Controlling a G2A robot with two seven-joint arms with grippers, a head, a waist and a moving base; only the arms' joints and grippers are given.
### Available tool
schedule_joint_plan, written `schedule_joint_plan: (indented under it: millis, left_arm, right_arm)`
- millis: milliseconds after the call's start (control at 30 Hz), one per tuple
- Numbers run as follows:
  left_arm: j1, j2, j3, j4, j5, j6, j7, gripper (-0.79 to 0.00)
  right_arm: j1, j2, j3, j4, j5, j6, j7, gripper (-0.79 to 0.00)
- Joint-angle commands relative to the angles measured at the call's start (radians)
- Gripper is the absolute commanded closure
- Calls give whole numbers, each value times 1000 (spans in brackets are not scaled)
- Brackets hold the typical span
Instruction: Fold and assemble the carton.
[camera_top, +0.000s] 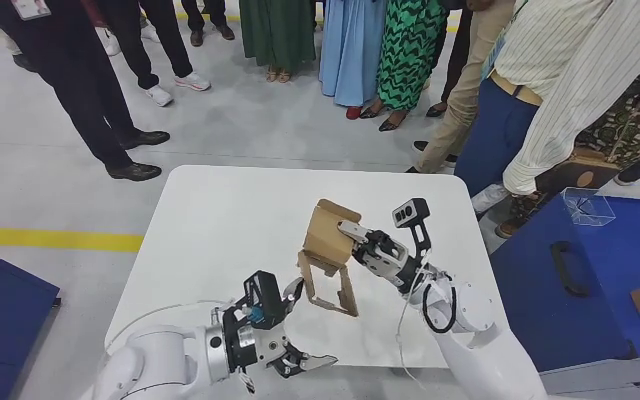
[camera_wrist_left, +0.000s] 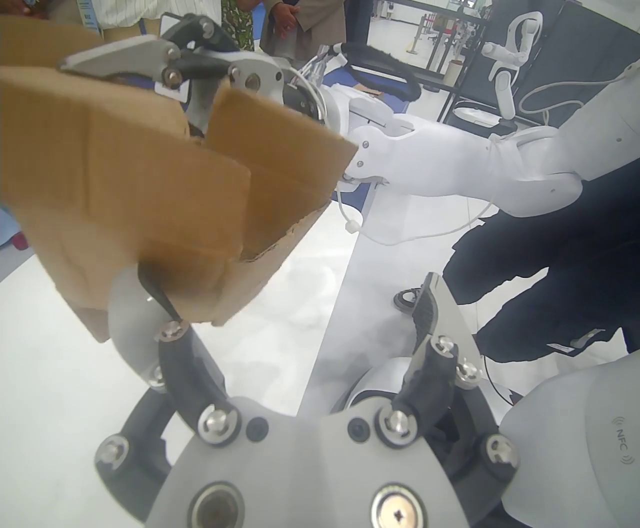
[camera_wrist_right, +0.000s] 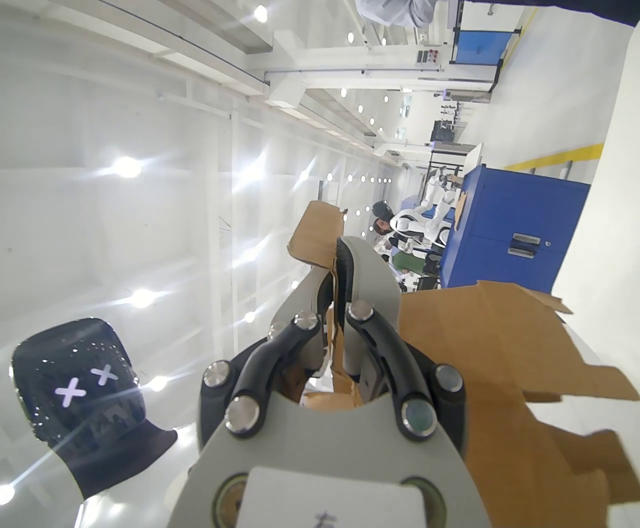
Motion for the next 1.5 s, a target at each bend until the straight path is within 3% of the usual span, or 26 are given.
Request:
schedule_joint_plan:
  millis: [0, 267, 567, 633, 767, 933, 1067, 1267, 1467]
  left_arm:
    - [9, 3, -16, 1, -5, -4, 3, -785]
    - [30, 13, -63, -5, -31, 5, 1, -785]
    - [30, 13, -63, -5, -31, 5, 1, -785]
    - [17, 11, -93, -9, 4, 46, 80, -785]
    - [26, 3, -101, -7, 119, 23, 306, -785]
    - [41, -12, -101, 24, 446, 119, 711, -785]
    - [48, -16, -67, 74, 752, 237, 907, -785]
    - [24, -24, -17, 150, 994, 424, 1024, -785]
    - [-8, -30, 18, 181, 1112, 495, 1004, -785]
  right_arm:
    - [0, 0, 22, 6, 19, 0, 2, 0]
    - [-9, 2, 66, 13, 58, 31, 2, 0]
    - [-13, 1, 65, 11, 70, 36, -9, 0]
    - [-19, -6, 66, 1, 170, 65, -64, 0]
    - [-6, -21, 72, 16, 403, 158, -178, 0]
    - [12, -35, 77, 35, 673, 305, -294, 0]
    - [14, -44, 76, 46, 863, 420, -366, 0]
    - [3, -53, 74, 44, 1143, 575, -483, 0]
    - [-9, -55, 84, 43, 1214, 622, -534, 0]
